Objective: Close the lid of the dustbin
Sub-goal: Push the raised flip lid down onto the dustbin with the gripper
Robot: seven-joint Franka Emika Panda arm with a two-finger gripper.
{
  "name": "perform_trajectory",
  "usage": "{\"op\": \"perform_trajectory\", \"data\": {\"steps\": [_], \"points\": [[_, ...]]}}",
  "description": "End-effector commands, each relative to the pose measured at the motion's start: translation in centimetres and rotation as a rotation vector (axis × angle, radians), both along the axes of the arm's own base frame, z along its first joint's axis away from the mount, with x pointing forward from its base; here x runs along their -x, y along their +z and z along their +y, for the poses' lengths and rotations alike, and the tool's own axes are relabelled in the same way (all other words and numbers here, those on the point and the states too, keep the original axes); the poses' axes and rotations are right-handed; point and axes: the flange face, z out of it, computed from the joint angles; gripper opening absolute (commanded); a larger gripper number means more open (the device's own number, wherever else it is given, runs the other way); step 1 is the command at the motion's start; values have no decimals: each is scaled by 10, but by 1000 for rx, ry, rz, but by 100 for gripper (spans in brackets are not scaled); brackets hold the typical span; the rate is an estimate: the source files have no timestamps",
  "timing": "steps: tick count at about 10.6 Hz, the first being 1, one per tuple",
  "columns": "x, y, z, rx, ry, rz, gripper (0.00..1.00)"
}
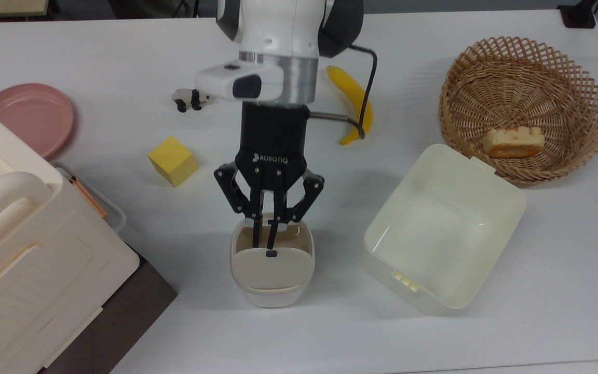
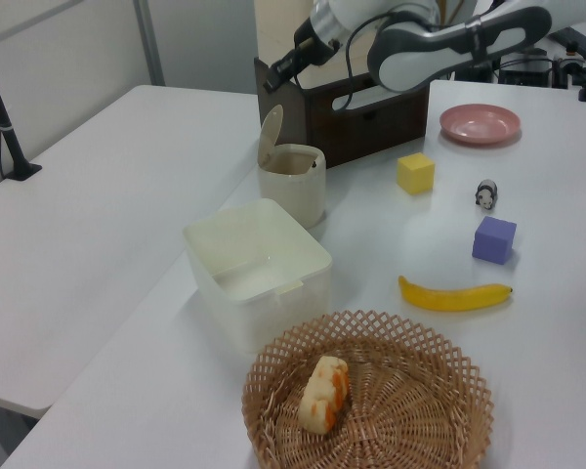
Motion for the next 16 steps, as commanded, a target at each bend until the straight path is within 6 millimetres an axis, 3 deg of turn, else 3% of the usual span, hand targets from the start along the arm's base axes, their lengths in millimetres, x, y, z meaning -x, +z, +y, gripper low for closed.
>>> {"op": "perform_trajectory", "data": {"steps": [1,2,6,8,13,15,16], "points": [[-10,-28,5,33,5,5,17],[-8,-39,5,42,9,27,16],[8,-47,1,58,1,119,13],[22,-88,7,89,20,255,12],[33,-152,19,114,47,383,11],[31,-137,18,85,31,363,11],[32,-114,12,35,11,338,11]]}}
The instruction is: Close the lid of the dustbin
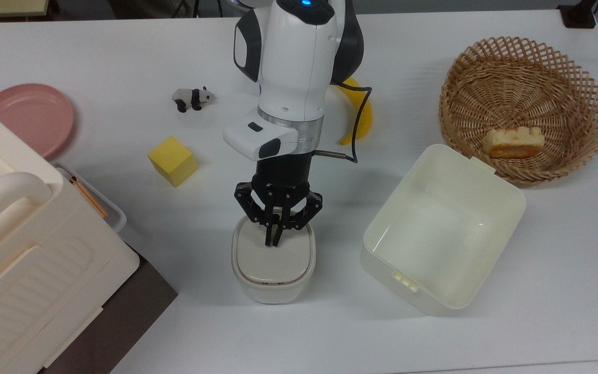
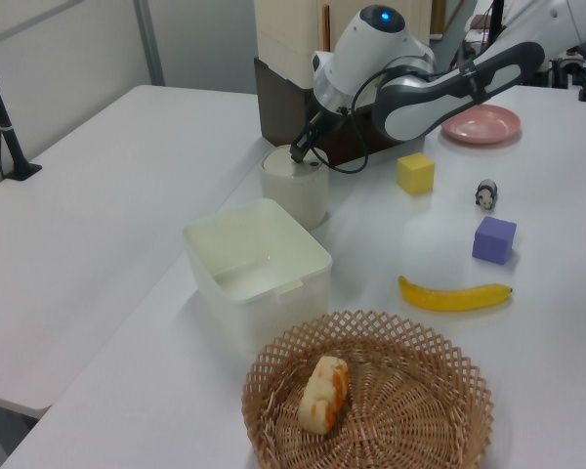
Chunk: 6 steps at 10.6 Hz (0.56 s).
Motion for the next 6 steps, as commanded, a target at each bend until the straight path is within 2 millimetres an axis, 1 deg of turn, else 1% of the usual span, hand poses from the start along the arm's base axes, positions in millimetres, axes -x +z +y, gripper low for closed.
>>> {"op": "perform_trajectory", "data": {"steps": [1,2,4,5,6], "points": [[22,17,-2,-71,-51,62,13],[32,30,-5,-53,-73,132,14],[60,62,-9,-45,-122,278,20],[78,78,-8,-60,-140,362,27],[99,97,-7,-42,-111,453,38]]}}
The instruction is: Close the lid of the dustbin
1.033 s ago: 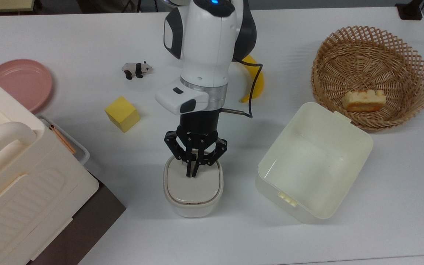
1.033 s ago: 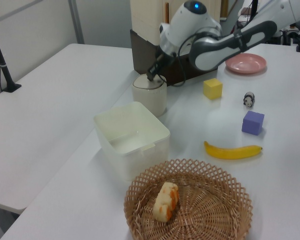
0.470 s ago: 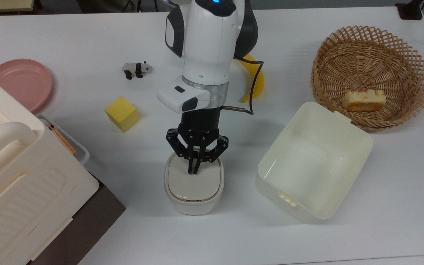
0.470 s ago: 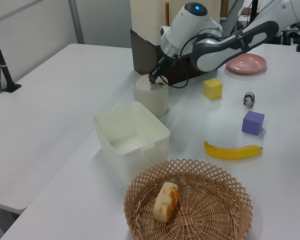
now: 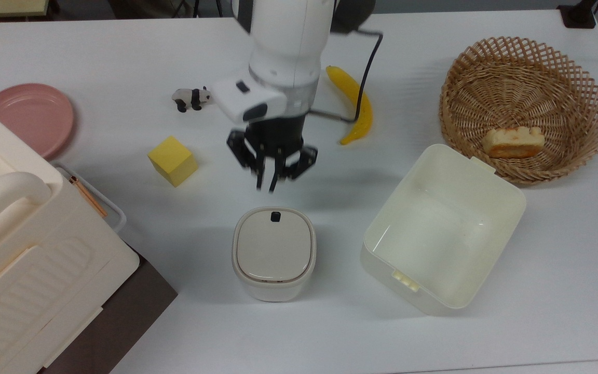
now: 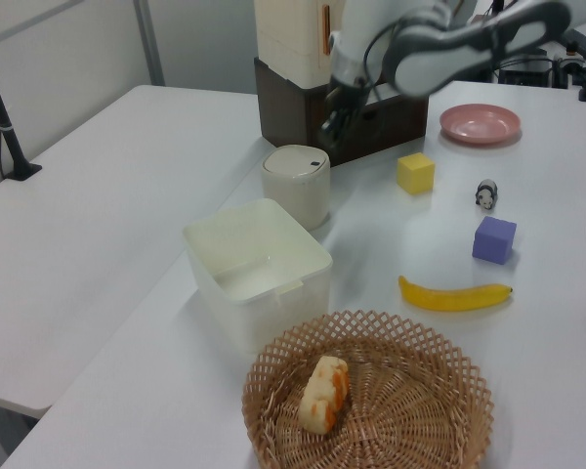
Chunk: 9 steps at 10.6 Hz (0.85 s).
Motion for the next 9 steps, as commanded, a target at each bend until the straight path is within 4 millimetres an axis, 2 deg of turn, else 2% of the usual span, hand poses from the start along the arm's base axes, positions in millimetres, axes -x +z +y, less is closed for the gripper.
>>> {"op": "perform_trajectory", "data": {"steps": [1,2,5,8,9], "points": [[73,47,0,8,118,282,70],[92,57,-1,9,212,376,100],[139,112,-10,-46,252,442,100],[158,138,-19,-95,247,423,100],[157,141,-28,-100,250,417,100]]}}
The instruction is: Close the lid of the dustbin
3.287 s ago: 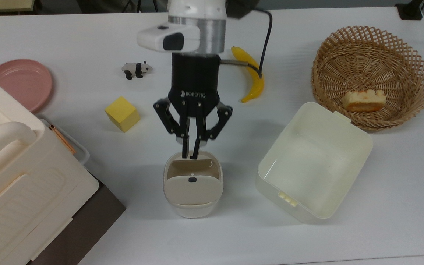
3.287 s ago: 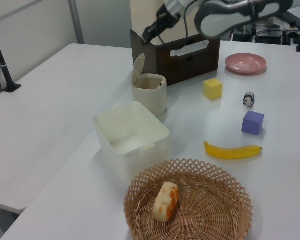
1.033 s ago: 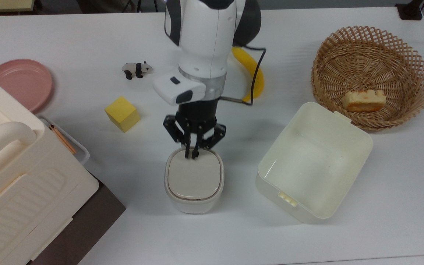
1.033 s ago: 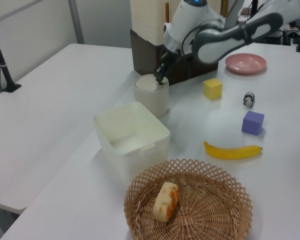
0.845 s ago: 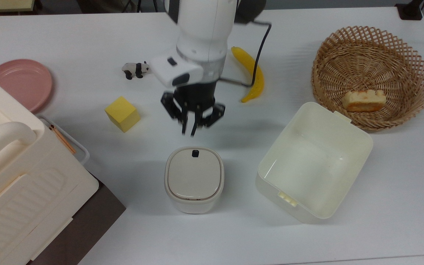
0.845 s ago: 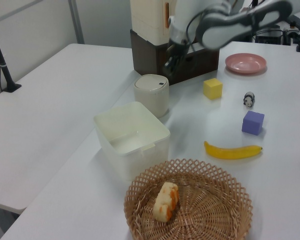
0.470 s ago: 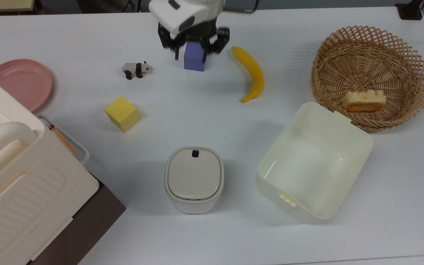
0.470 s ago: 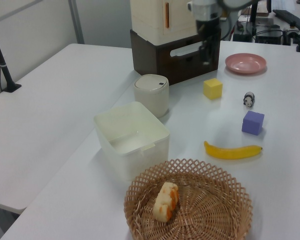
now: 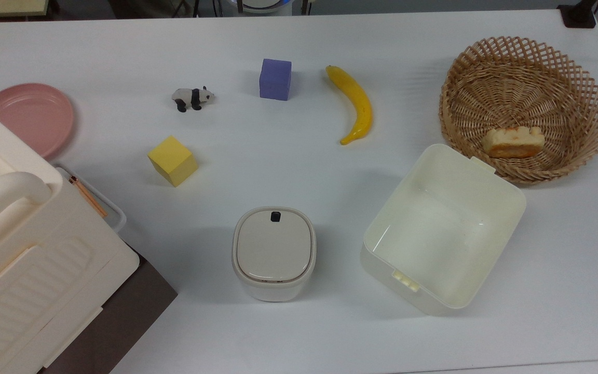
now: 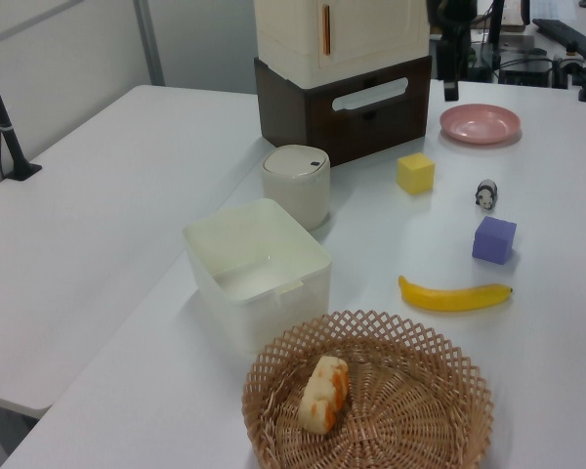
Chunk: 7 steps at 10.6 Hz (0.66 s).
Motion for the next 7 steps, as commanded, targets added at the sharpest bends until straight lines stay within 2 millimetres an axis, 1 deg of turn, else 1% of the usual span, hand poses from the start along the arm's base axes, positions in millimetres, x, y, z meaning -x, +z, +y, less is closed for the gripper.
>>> {"op": "perform_trajectory", "data": {"steps": [1,3,4,5,7], "points": [[13,7,-23,-52,7,4,100],[9,4,-25,-67,63,7,100],[5,7,-33,-74,89,-4,100],[5,9,-38,-75,91,-6,100],[5,9,-34,-74,82,-9,100]]}}
